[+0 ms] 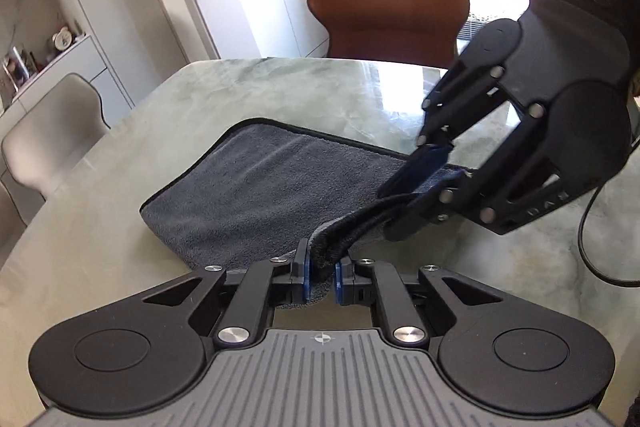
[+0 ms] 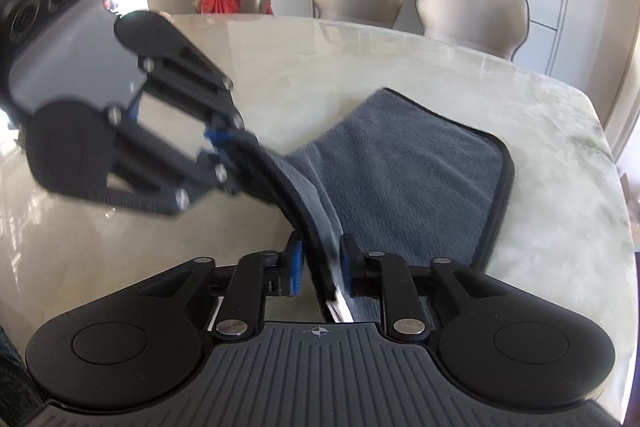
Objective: Fold towel
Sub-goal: 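Lift the towel end with both grippers and fold it over onto the towel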
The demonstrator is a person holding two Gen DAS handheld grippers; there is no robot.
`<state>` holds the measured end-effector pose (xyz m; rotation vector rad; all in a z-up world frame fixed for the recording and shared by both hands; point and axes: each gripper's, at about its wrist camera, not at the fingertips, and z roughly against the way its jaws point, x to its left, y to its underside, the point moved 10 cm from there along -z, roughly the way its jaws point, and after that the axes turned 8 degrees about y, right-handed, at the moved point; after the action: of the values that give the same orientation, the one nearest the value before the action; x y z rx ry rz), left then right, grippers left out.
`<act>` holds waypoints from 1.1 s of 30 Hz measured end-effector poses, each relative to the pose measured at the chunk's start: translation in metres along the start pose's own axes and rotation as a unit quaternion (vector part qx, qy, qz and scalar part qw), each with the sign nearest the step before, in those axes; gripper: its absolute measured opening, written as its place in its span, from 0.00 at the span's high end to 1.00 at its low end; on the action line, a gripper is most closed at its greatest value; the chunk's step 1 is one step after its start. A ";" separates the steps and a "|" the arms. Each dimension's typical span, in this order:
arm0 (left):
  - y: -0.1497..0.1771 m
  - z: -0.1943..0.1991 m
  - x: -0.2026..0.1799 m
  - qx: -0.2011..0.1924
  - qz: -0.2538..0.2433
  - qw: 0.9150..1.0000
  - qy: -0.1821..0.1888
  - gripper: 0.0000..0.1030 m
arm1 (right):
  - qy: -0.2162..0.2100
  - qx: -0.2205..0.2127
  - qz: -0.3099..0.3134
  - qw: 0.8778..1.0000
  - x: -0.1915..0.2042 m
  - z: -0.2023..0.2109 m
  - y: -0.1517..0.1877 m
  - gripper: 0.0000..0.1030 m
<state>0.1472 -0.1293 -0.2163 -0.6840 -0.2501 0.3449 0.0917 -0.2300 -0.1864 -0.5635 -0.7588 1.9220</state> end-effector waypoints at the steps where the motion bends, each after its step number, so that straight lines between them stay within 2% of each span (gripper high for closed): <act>1: 0.000 0.000 0.001 0.001 0.002 1.000 0.000 0.91 | 0.009 0.005 0.006 1.000 -0.001 0.000 0.006 0.76; 5: -0.001 0.003 0.005 0.001 0.019 1.000 0.001 0.91 | 0.039 0.022 0.023 0.999 -0.007 0.001 0.026 0.76; 10: -0.001 0.006 0.009 0.004 0.029 1.000 -0.003 0.91 | 0.080 0.022 0.028 0.996 -0.019 0.006 0.039 0.76; 14: 0.004 0.013 0.010 0.008 0.041 0.999 0.002 0.90 | 0.089 0.018 0.016 0.996 -0.029 0.009 0.039 0.76; 15: 0.005 0.014 0.010 0.009 0.043 0.999 0.004 0.90 | 0.092 0.020 0.017 0.995 -0.031 0.008 0.039 0.78; 16: 0.007 0.014 0.010 0.011 0.044 0.999 0.004 0.90 | 0.095 0.021 0.018 0.995 -0.033 0.007 0.037 0.84; 18: 0.009 0.014 0.012 0.017 0.045 0.999 0.002 0.90 | 0.097 0.014 0.015 0.995 -0.037 0.008 0.032 0.89; 24: 0.002 0.011 0.033 0.026 0.052 0.998 -0.013 0.90 | 0.084 -0.011 -0.018 0.996 -0.057 0.009 0.002 0.89; 29: -0.017 0.004 0.068 0.015 0.074 0.997 -0.027 0.89 | 0.094 -0.020 -0.006 0.995 -0.081 -0.007 -0.031 0.89; 33: -0.025 -0.011 0.099 0.022 0.108 0.993 -0.030 0.88 | 0.095 -0.008 -0.017 0.995 -0.100 -0.031 -0.050 0.89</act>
<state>0.2468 -0.1154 -0.1976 -0.6597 -0.2255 0.5780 0.1864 -0.2946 -0.1664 -0.7288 -0.6584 1.8030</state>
